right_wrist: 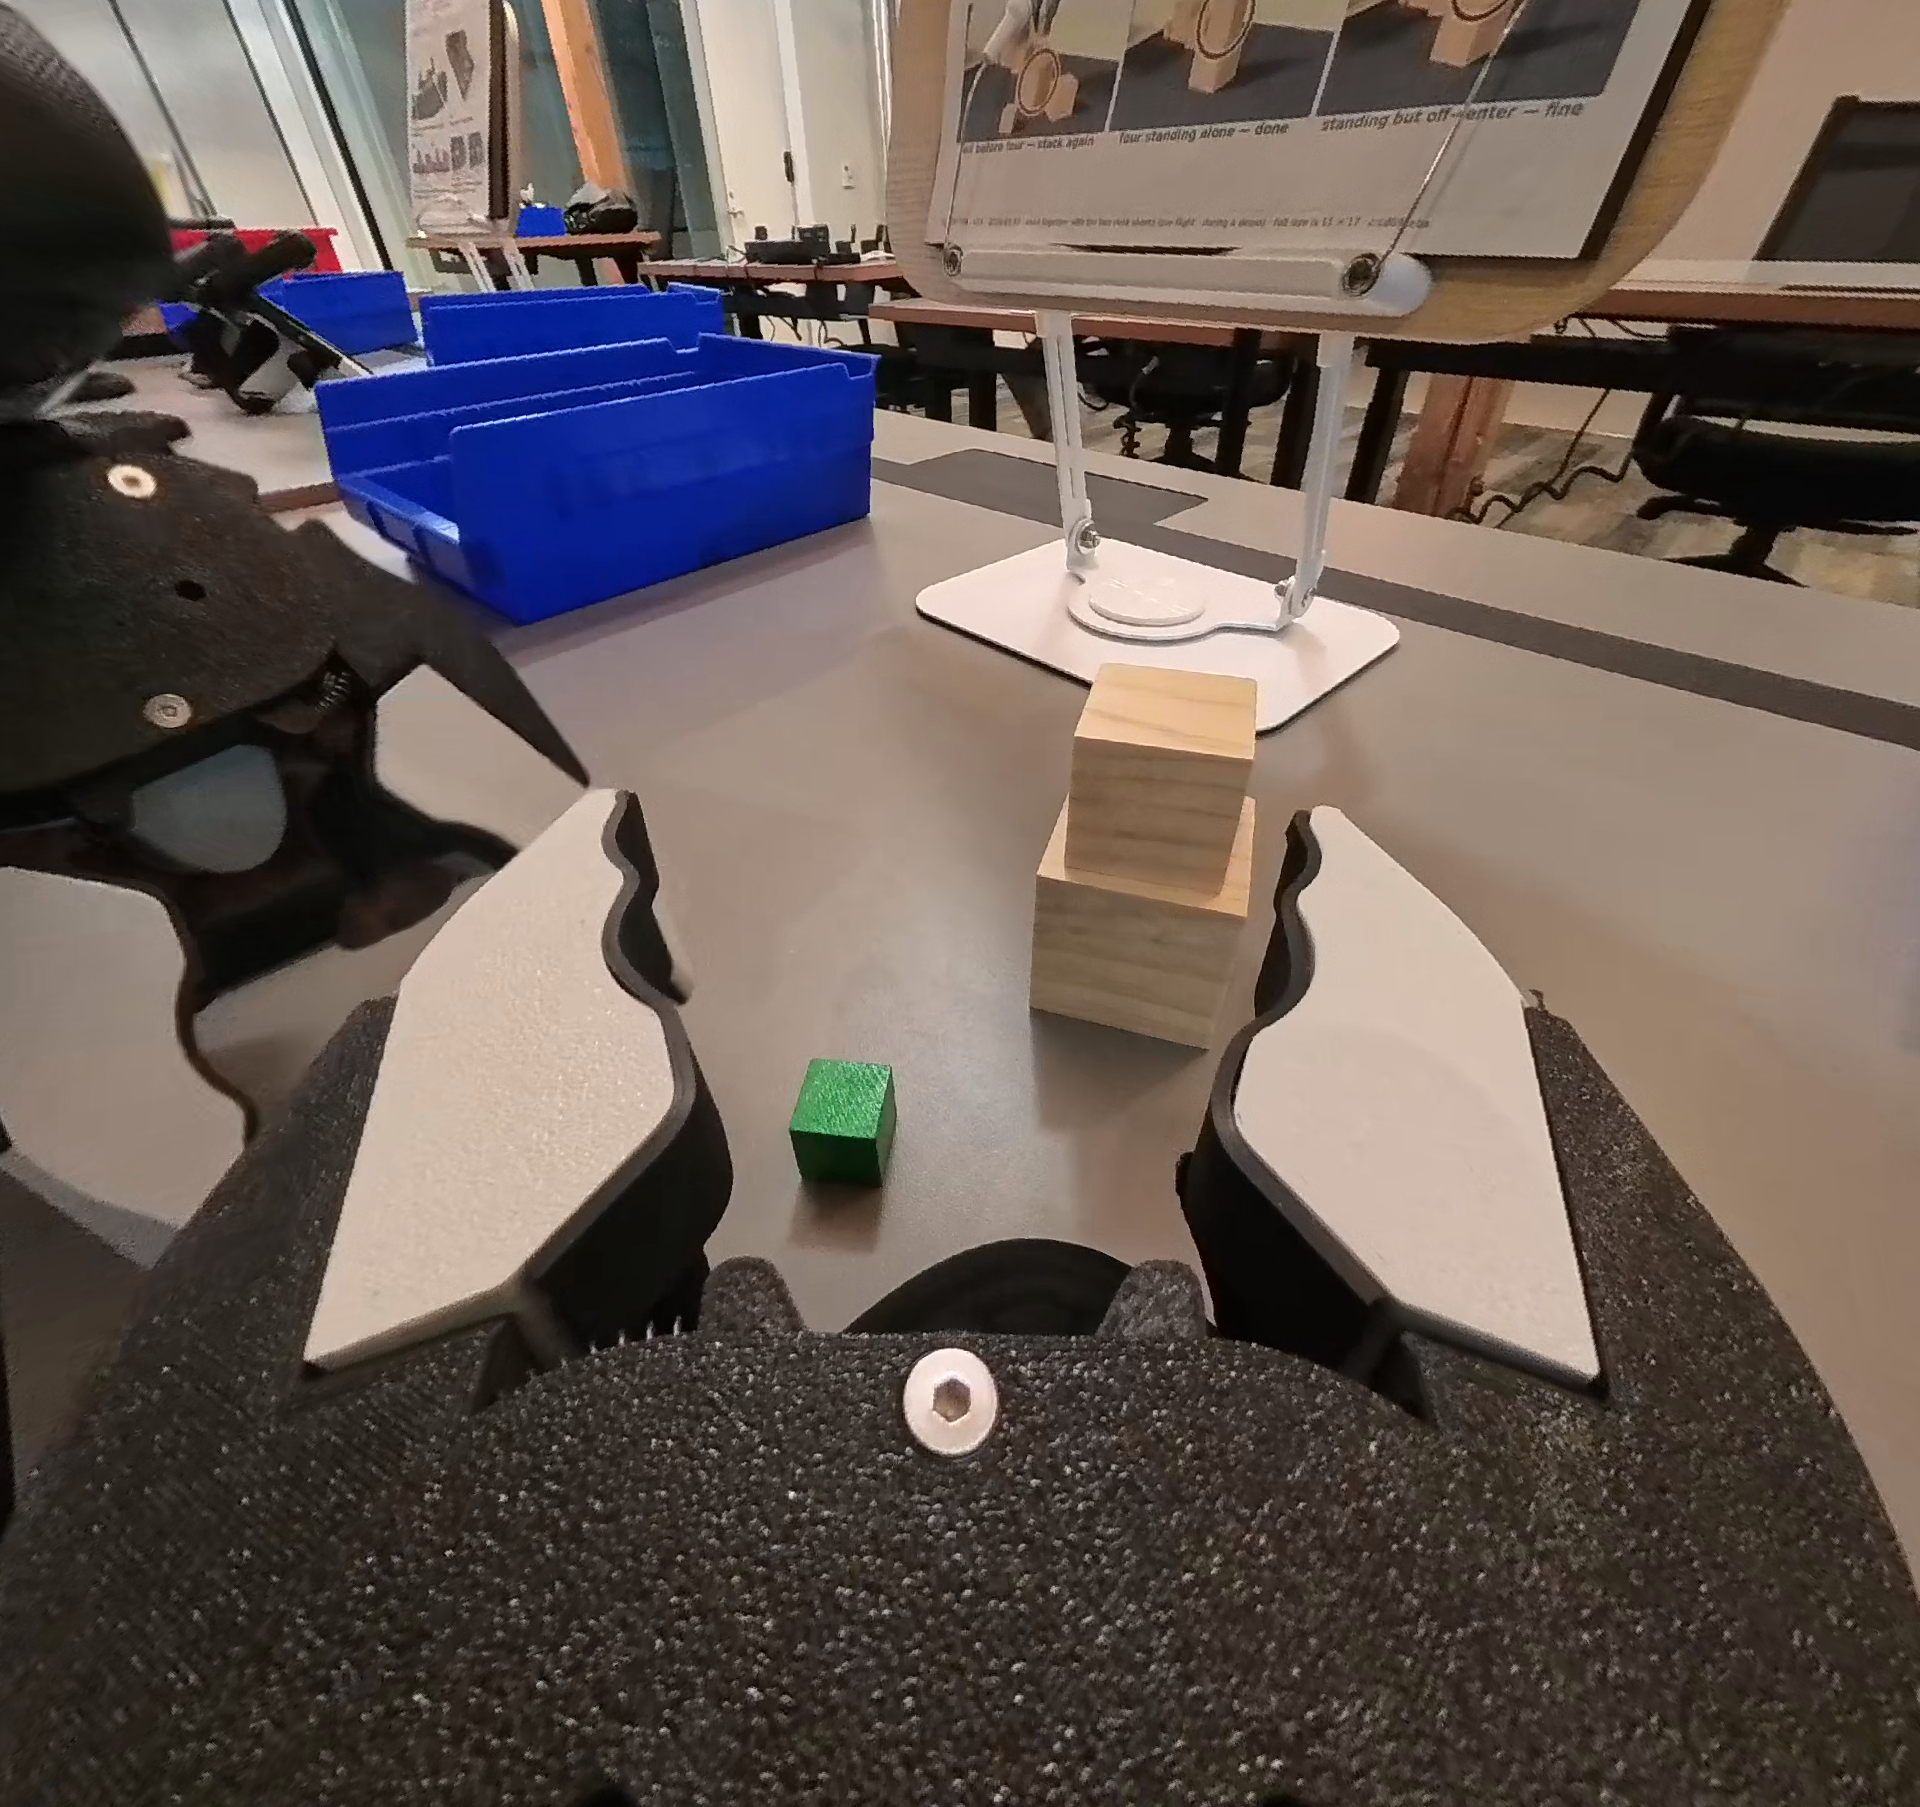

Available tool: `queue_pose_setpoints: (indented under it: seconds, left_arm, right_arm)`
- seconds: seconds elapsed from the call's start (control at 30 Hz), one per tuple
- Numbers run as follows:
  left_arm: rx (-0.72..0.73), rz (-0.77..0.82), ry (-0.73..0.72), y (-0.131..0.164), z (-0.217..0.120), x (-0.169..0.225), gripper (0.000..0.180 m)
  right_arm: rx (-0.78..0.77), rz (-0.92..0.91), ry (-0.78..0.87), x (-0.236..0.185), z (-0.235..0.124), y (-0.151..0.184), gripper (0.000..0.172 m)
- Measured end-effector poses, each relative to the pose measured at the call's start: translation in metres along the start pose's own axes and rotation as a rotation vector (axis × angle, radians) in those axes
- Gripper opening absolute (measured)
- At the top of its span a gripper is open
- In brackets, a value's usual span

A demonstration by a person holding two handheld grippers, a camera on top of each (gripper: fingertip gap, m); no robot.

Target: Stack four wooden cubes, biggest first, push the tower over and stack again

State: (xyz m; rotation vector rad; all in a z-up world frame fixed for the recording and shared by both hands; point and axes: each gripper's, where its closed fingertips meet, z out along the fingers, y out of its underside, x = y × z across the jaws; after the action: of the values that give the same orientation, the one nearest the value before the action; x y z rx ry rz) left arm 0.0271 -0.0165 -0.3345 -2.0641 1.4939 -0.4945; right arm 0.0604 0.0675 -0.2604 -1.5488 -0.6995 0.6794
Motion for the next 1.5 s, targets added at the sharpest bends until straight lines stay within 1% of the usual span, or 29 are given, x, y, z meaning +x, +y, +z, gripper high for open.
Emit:
queue_pose_setpoints:
  seconds: [0.1, 0.23, 0.27, 0.3, 0.33, 0.43, 0.53, 0.6, 0.7, 0.8, 0.87, 1.0, 1.13, 1.3, 1.5]
  left_arm:
    - [-0.010, 0.004, 0.029, 0.003, 0.003, 0.008, 0.068]
    - [-0.066, 0.035, 0.041, 0.012, 0.013, 0.014, 0.054]
    - [-0.074, 0.048, 0.051, 0.013, 0.014, 0.016, 0.048]
    - [-0.081, 0.061, 0.064, 0.014, 0.015, 0.019, 0.036]
    - [-0.079, 0.066, 0.072, 0.014, 0.015, 0.020, 0.028]
    - [-0.063, 0.057, 0.119, 0.010, 0.011, 0.022, 0.028]
    - [-0.053, 0.037, 0.097, 0.003, -0.003, 0.009, 0.028]
    - [-0.059, 0.019, 0.065, -0.003, -0.015, -0.007, 0.028]
    - [-0.057, -0.012, 0.010, -0.021, -0.035, -0.036, 0.028]
    - [-0.055, -0.046, -0.071, -0.044, -0.053, -0.071, 0.028]
    - [-0.050, -0.059, -0.100, -0.062, -0.058, -0.090, 0.028]
    - [-0.068, -0.076, -0.123, -0.093, -0.047, -0.115, 0.028]
    - [-0.121, -0.067, -0.118, -0.107, -0.026, -0.125, 0.028]
    - [-0.186, -0.065, -0.083, -0.108, -0.007, -0.129, 0.028]
    - [-0.189, -0.083, -0.100, -0.107, -0.003, -0.133, 0.028]
  right_arm:
    - [-0.002, -0.003, 0.001, 0.000, 0.000, 0.000, 0.112]
    - [-0.003, -0.006, 0.002, 0.000, 0.000, 0.000, 0.112]
    - [-0.003, -0.006, 0.002, 0.000, 0.000, 0.000, 0.112]
    - [-0.003, -0.006, 0.002, 0.000, 0.000, 0.000, 0.112]
    - [-0.003, -0.006, 0.002, 0.000, 0.000, 0.000, 0.112]
    - [-0.002, -0.005, 0.001, 0.000, 0.000, 0.000, 0.111]
    - [-0.001, -0.004, 0.001, 0.000, 0.000, 0.000, 0.111]
    - [-0.001, -0.003, -0.001, 0.000, 0.000, 0.000, 0.111]
    - [-0.001, -0.001, -0.002, 0.000, 0.000, 0.000, 0.110]
    - [0.003, 0.001, -0.004, 0.000, 0.000, 0.000, 0.110]
    - [0.002, 0.001, -0.006, -0.001, 0.000, 0.000, 0.110]
    - [-0.001, 0.000, -0.005, 0.000, 0.000, 0.000, 0.110]
    - [0.003, 0.013, -0.007, 0.000, 0.000, 0.000, 0.110]
    - [0.006, 0.015, -0.007, 0.001, -0.001, 0.000, 0.109]
    - [0.000, 0.008, -0.007, 0.000, 0.000, 0.000, 0.109]
